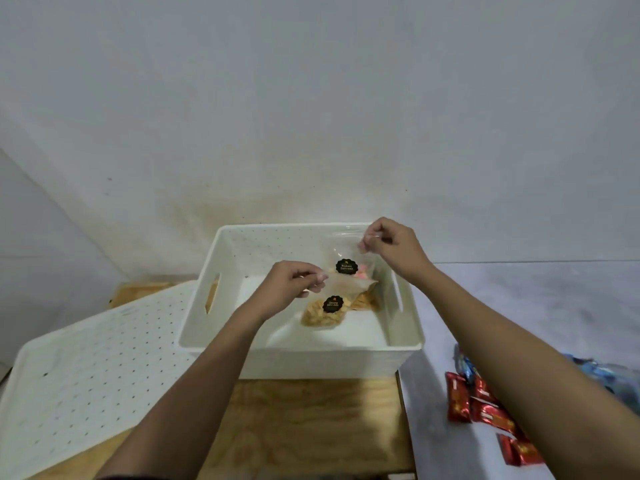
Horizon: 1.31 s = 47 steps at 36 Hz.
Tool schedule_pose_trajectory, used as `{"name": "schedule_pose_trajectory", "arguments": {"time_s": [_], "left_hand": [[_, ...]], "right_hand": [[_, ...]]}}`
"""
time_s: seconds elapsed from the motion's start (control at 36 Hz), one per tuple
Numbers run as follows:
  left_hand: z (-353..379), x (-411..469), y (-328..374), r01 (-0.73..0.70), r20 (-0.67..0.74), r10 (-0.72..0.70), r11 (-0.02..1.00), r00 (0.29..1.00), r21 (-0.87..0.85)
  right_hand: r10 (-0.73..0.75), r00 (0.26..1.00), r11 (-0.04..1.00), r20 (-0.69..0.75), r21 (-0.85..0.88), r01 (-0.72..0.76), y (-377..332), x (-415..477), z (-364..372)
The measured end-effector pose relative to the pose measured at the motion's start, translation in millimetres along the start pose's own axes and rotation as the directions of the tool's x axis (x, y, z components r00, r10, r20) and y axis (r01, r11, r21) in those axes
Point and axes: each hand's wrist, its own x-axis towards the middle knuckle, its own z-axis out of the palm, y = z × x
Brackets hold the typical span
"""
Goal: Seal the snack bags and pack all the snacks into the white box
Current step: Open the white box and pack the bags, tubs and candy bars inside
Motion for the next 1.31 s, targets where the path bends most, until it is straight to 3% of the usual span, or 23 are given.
{"name": "schedule_pose_trajectory", "arguments": {"time_s": [0.31, 0.47, 0.61, 0.69, 0.83, 1.03, 1.17, 1.31], "left_hand": [[59.5, 30.2, -30.5, 0.062, 0.112, -0.063, 0.998, 0.992, 0.013], [60.0, 45.0, -41.1, 0.036, -0.028, -0.033, 0.992, 0.999, 0.125], [60.6, 49.0, -37.2, -0.026, -0.045, 0.035, 0.981, 0.998, 0.190], [61.0, 48.5, -39.0, -0.038, -0.062, 0.049, 0.983, 0.997, 0.179], [58.7, 48.0, -39.9, -0.014, -0.084, 0.029, 0.985, 0.996, 0.172], [63.5, 40.2, -14.3, -0.086, -0.146, 0.122, 0.969, 0.982, 0.230], [94.1, 43.1, 34.9, -0.158, -0.216, 0.212, 0.957, 0.953, 0.245], [163.1, 47.8, 80.0, -0.265, -0.163, 0.306, 0.936, 0.938, 0.232]], "right_hand": [[0.093, 0.993, 0.892, 0.079, -0.449, -0.048, 45.9, 0.7, -21.0], [0.098, 0.980, 0.732, 0.175, -0.679, 0.048, 53.8, 10.9, -17.1], [0.139, 0.967, 0.584, 0.215, -0.806, 0.095, 52.7, 16.9, -14.4], [0.123, 0.973, 0.580, 0.196, -0.810, 0.090, 55.5, 16.8, -12.6], [0.086, 0.982, 0.656, 0.168, -0.751, 0.071, 59.8, 8.9, -13.3], [0.075, 0.996, 0.905, 0.038, -0.422, -0.052, 41.4, -12.5, -34.4], [0.075, 0.996, 0.941, -0.041, -0.328, -0.084, 29.0, -38.6, -88.2], [0.104, 0.982, 0.949, -0.158, -0.281, -0.146, 32.1, -77.5, -172.4]]}}
